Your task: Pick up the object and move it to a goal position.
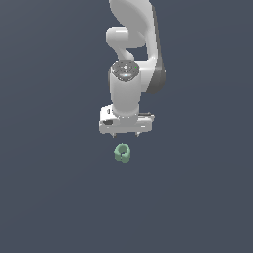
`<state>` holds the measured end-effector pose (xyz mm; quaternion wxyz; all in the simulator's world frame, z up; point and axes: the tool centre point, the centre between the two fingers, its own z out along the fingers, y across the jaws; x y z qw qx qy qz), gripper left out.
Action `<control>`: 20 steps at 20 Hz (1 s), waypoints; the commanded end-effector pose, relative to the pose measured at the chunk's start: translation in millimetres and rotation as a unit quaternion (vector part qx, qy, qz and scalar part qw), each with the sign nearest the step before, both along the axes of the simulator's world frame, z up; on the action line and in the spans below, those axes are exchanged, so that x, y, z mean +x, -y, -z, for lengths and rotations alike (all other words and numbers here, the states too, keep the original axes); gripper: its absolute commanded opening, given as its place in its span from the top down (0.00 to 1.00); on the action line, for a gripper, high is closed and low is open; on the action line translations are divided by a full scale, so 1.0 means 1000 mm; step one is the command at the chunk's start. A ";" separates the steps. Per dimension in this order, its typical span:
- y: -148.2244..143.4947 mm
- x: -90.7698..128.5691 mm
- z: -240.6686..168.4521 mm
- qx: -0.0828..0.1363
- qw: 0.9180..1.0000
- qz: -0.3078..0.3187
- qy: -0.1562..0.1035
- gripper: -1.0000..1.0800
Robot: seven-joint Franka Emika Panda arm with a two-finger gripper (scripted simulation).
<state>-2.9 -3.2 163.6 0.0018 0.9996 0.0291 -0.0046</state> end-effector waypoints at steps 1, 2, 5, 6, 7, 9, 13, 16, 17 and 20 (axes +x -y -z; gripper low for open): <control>0.000 0.000 0.002 0.000 1.000 -0.014 0.000 0.04; 0.001 0.001 0.002 0.000 1.000 -0.021 0.000 0.04; 0.001 0.002 0.005 -0.001 0.999 -0.045 -0.001 0.04; 0.002 0.002 0.006 -0.001 0.999 -0.054 -0.001 0.04; 0.002 0.002 0.007 -0.001 0.998 -0.065 -0.001 0.04; 0.003 0.003 0.009 -0.001 0.996 -0.087 -0.001 0.04; 0.004 0.005 0.015 -0.002 0.990 -0.139 -0.001 0.04; 0.005 0.007 0.019 -0.002 0.984 -0.180 -0.002 0.04; 0.006 0.007 0.020 -0.002 0.981 -0.193 -0.002 0.04; 0.007 0.009 0.024 -0.002 0.972 -0.233 -0.002 0.04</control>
